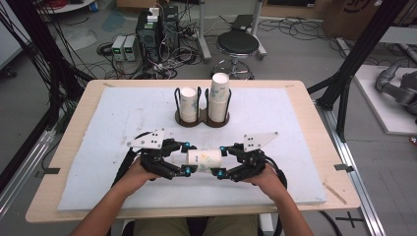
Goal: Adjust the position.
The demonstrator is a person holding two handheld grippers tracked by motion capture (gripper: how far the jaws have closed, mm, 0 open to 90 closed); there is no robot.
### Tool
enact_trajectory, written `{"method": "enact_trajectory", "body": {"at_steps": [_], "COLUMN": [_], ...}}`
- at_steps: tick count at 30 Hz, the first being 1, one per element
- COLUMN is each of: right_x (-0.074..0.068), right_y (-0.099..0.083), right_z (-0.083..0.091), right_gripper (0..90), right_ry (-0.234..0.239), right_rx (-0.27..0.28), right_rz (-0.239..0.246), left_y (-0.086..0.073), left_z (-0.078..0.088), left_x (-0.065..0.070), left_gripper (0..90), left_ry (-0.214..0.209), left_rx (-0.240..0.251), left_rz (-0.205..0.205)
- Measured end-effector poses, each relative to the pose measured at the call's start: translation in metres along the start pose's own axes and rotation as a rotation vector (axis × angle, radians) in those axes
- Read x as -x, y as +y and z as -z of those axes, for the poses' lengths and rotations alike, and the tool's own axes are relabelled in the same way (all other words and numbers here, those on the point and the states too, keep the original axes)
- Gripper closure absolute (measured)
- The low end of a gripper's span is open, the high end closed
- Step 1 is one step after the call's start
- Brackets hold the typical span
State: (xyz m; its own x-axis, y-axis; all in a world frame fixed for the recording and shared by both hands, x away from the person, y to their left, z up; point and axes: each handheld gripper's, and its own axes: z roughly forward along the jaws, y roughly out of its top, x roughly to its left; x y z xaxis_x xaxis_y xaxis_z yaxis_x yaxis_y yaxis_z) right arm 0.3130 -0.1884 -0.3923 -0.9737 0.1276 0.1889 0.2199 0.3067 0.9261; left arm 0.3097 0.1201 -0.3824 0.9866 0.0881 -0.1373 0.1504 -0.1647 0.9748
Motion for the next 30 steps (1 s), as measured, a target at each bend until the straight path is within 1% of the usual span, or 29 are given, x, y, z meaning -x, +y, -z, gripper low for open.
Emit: {"method": "enact_trajectory", "body": {"at_steps": [2, 4, 5, 6, 8, 9, 13, 15, 17, 19, 20, 21, 22, 26, 27, 30], "right_x": [0.0, 0.0, 0.0, 0.0, 0.0, 0.0, -0.001, -0.001, -0.002, -0.002, -0.003, -0.003, -0.003, -0.006, -0.006, -0.008], "right_y": [0.0, 0.0, 0.0, 0.0, 0.0, 0.0, 0.001, 0.002, 0.003, 0.006, 0.007, 0.009, 0.012, 0.025, 0.028, 0.04], "right_z": [0.001, 0.001, 0.0, 0.0, -0.001, -0.001, -0.001, -0.001, -0.002, -0.004, -0.004, -0.004, -0.005, -0.007, -0.007, -0.008], "right_gripper": [36.1, 36.3, 36.2, 36.2, 36.1, 36.1, 36.1, 36.0, 36.0, 36.0, 36.0, 36.0, 36.0, 35.9, 35.9, 35.9], "right_ry": [-0.003, -0.004, 0.001, 0.005, 0.008, 0.006, -0.008, -0.021, -0.041, -0.061, -0.067, -0.08, -0.089, -0.116, -0.117, -0.128], "right_rx": [-0.001, -0.005, -0.008, -0.01, -0.013, -0.017, -0.026, -0.037, -0.059, -0.08, -0.093, -0.108, -0.121, -0.196, -0.209, -0.279], "right_rz": [0.001, -0.001, -0.005, -0.005, 0.001, 0.0, 0.002, 0.008, 0.012, 0.028, 0.03, 0.039, 0.049, 0.089, 0.096, 0.126], "left_y": [-0.002, -0.003, -0.004, -0.004, -0.005, -0.005, -0.004, -0.003, -0.003, -0.002, -0.002, -0.001, 0.0, 0.005, 0.007, 0.01], "left_z": [0.0, -0.001, -0.002, -0.003, -0.003, -0.003, 0.0, 0.002, 0.005, 0.007, 0.008, 0.008, 0.009, 0.011, 0.011, 0.012], "left_x": [0.0, 0.0, 0.0, -0.001, -0.001, 0.0, 0.001, 0.003, 0.005, 0.007, 0.008, 0.008, 0.009, 0.009, 0.009, 0.009], "left_gripper": [36.9, 35.8, 33.0, 28.7, 19.8, 17.6, 16.4, 16.4, 16.4, 16.4, 16.4, 16.4, 16.4, 16.4, 16.4, 16.4], "left_ry": [0.004, 0.014, 0.015, 0.027, 0.054, 0.07, 0.104, 0.113, 0.113, 0.111, 0.115, 0.118, 0.122, 0.134, 0.139, 0.15], "left_rx": [-0.003, -0.011, -0.012, -0.018, -0.029, -0.035, -0.063, -0.076, -0.094, -0.114, -0.126, -0.14, -0.145, -0.158, -0.164, -0.192], "left_rz": [0.014, 0.019, 0.029, 0.045, 0.057, 0.063, 0.056, 0.053, 0.04, 0.029, 0.023, 0.012, 0.008, -0.011, -0.017, -0.036]}}
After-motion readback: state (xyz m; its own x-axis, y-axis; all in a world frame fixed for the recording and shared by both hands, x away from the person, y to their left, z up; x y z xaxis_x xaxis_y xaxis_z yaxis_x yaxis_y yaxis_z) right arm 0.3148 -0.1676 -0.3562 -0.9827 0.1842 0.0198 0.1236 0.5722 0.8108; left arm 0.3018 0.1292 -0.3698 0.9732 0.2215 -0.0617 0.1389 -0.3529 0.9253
